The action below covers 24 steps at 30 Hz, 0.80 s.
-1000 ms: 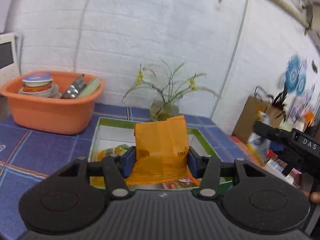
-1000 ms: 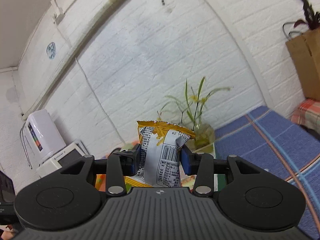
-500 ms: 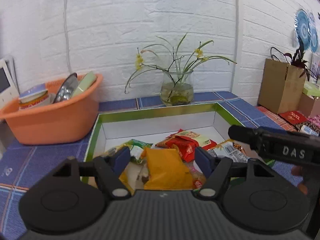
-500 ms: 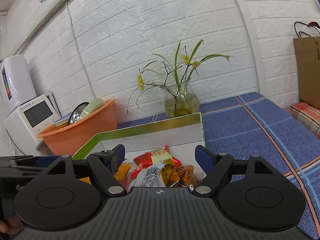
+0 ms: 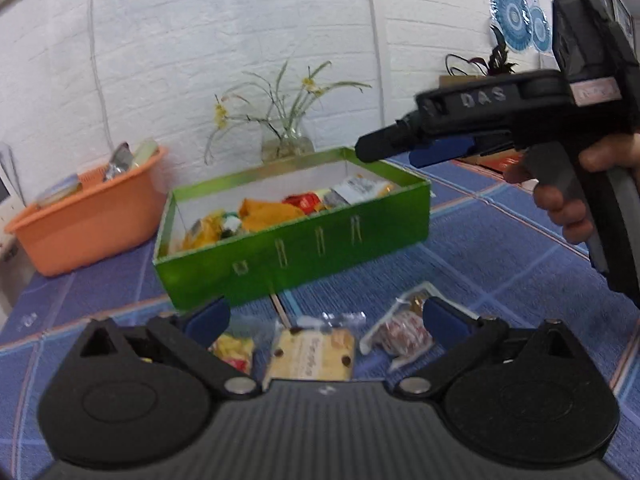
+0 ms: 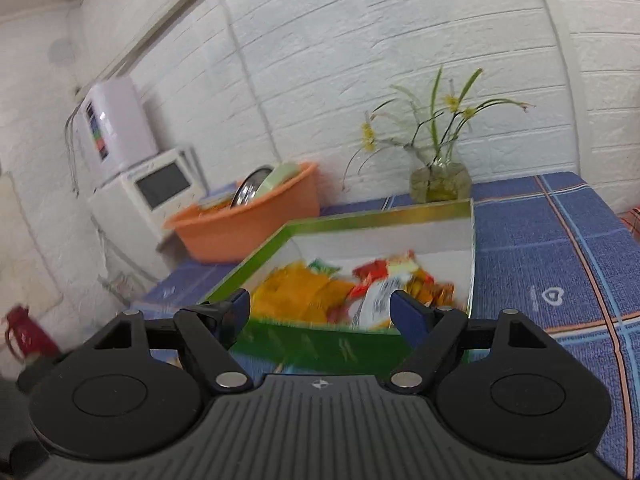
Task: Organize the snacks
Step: 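Grasp the brown-labeled clear bag with the right tool while the left tool grasps the chocolate-chip cookie packet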
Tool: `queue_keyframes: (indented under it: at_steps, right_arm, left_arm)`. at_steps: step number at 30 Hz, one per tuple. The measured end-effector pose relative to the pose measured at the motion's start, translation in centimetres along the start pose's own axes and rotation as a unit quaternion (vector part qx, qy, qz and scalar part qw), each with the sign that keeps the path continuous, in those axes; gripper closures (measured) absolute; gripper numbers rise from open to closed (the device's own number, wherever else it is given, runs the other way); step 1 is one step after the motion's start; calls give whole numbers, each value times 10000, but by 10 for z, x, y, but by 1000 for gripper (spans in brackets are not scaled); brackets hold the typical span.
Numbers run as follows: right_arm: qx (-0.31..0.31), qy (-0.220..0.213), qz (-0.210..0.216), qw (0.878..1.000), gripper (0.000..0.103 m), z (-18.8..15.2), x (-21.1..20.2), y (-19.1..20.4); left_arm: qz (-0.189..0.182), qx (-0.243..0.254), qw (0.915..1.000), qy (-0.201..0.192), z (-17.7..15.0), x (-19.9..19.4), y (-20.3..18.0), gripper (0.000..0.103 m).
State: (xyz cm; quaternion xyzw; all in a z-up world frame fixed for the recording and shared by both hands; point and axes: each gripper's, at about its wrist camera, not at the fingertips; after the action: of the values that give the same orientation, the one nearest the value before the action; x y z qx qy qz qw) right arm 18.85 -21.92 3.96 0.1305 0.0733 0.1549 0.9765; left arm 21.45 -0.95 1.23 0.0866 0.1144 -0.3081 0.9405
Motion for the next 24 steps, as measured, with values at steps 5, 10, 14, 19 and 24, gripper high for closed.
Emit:
queue_keyframes:
  at_steps: [5, 10, 14, 19, 24]
  right_arm:
    - [-1463, 903, 167, 9850, 0, -40, -11, 16]
    - [-3078, 1022, 898, 9417, 0, -64, -13, 37]
    - [-3423, 1372, 1545, 9166, 0, -64, 7, 46]
    - [-2913, 1852, 2071, 9154, 0, -61, 36, 37]
    - [-2721, 1590, 1796, 9319, 18, -66, 18, 21]
  left_arm:
    - [-534, -610, 9955, 491, -18, 19, 14, 1]
    - [-632, -673, 9927, 781, -31, 37, 27, 1]
    - [-729, -622, 9913, 904, -32, 45, 37, 1]
    - [-721, -187, 9910, 1108, -29, 56, 34, 2]
    - [-892, -187, 9886, 1198, -23, 59, 35, 26]
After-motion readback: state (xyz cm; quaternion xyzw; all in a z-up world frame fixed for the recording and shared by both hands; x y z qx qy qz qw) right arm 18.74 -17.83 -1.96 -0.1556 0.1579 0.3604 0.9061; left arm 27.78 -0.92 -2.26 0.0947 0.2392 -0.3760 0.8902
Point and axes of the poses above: each gripper's, at about its wrist camera, not at the fingertips, and x roughly the way its jaws point, y to its left, z to its top, and after that the axes turned 14 degrees about -y, right-handed
